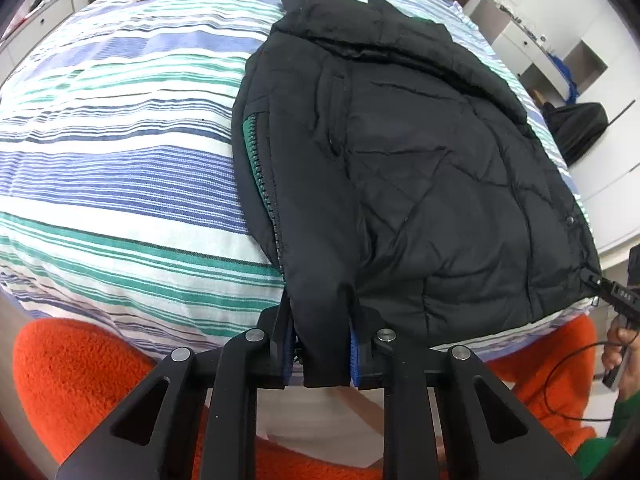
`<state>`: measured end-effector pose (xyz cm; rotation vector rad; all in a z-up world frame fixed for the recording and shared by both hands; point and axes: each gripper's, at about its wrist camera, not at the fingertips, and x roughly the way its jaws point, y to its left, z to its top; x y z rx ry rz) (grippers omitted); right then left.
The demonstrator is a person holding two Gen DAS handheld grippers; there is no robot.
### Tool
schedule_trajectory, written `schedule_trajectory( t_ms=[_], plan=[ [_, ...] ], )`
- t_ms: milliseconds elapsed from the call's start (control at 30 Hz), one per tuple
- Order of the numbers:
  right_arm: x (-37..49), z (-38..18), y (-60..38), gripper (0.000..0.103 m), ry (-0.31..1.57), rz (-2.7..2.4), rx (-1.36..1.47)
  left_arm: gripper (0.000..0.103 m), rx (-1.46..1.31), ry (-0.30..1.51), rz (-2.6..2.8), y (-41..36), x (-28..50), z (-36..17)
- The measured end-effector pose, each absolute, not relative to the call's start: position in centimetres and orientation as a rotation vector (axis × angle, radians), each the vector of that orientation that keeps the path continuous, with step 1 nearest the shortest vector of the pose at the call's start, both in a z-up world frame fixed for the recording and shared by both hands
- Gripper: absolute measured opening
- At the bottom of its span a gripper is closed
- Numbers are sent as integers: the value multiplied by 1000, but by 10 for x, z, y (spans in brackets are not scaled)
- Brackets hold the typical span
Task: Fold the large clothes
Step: 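Grasp the zipper hem of the black jacket with both tools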
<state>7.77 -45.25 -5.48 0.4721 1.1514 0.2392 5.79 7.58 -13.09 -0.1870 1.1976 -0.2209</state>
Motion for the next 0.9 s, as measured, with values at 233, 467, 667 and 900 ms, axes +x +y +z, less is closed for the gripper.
schedule_trajectory(
  t_ms=[233, 467, 667, 900],
  plan=[
    [79, -49, -451, 19, 1133, 248, 459, 17, -196, 1172, -223, 80, 55, -124],
    [73, -41, -454, 18, 1097, 256, 477, 17, -192, 1144, -226, 81, 46, -111],
    [65, -34, -457, 17, 1094, 264, 476, 16, -156, 1141, -254, 81, 34, -98],
    [45, -24, -461, 17, 1132, 286, 473, 16, -117, 1188, -270, 88, 3, -94]
  ],
)
